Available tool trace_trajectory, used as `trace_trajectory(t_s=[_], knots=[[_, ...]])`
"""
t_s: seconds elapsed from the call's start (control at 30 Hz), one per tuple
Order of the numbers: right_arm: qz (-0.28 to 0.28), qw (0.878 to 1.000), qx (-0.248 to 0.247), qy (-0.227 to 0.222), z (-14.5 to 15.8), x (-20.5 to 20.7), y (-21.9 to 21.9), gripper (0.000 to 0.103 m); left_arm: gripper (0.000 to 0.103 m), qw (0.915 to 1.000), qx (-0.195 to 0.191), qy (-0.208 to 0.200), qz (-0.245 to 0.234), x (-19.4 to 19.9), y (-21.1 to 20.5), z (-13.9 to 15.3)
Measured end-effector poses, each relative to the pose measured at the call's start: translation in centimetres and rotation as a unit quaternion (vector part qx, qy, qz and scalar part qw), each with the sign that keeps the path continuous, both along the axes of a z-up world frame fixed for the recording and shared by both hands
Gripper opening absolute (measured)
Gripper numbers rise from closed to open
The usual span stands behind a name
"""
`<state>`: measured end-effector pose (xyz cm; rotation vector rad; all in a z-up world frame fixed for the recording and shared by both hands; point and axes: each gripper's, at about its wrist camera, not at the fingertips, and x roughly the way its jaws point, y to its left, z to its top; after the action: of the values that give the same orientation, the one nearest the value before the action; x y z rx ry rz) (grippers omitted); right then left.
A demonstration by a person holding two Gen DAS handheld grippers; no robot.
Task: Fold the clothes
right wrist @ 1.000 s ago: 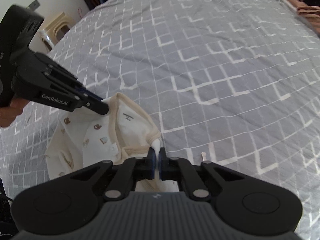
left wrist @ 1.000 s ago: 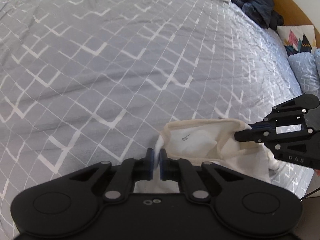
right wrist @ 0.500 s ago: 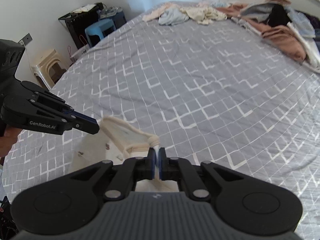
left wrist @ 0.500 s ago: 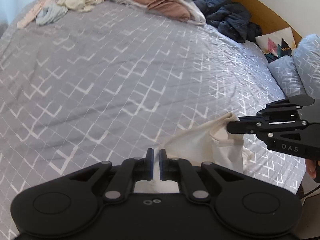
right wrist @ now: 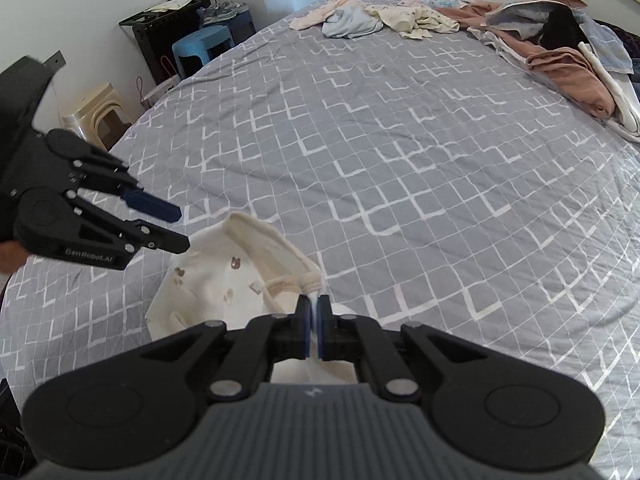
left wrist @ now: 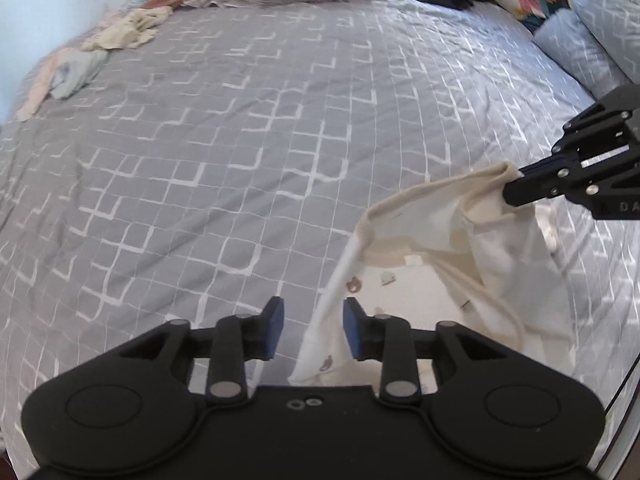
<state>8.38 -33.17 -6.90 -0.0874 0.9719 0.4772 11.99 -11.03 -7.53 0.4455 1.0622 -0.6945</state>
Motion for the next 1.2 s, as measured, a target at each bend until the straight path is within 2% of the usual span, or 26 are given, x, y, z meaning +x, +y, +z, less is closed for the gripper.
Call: trace_trajectory(t_s=[0.17, 0.47, 0.6, 0.7, 0.83, 1.0, 1.2], knots=[[0.004, 1.0, 0.001, 0.008, -0.2, 0.1, 0.2, 0.003, 0.034, 0.9989, 0.008, 0.0, -0.047, 1.2, -1.5, -1.0], [0.006, 1.0, 0.0, 0.017, -0.6, 0.6, 0.6, 0.003, 0.034, 0.9963, 0.039, 0.018, -0.074, 1.4, -3.7, -3.5], [0.01, 1.0, -0.002, 0.02, -0.7, 0.6, 0.8, 0.003, 0.035, 0.9955, 0.064, 0.047, -0.051, 2.1, -4.1, -4.9], [0.01, 1.0, -0.001, 0.021, -0.8, 0.6, 0.9, 0.003, 0.036, 0.9957, 0.07, 0.049, -0.035, 2.6, -3.9, -5.4], [0.011, 1.0, -0.002, 0.023, -0.9, 0.6, 0.9, 0.003, 0.038, 0.9971, 0.047, 0.059, -0.003, 3.5, -3.1, -5.3], [0.011, 1.0, -0.001, 0.026, -1.0, 0.5, 1.1, 0.004, 0.05, 0.9916, 0.026, 0.122, 0.032, 5.1, -2.8, -5.0], [0.011, 1.0, 0.001, 0.028, -1.1, 0.4, 1.2, 0.004, 0.052, 0.9953, 0.018, 0.083, 0.047, 4.8, -3.1, -3.4]])
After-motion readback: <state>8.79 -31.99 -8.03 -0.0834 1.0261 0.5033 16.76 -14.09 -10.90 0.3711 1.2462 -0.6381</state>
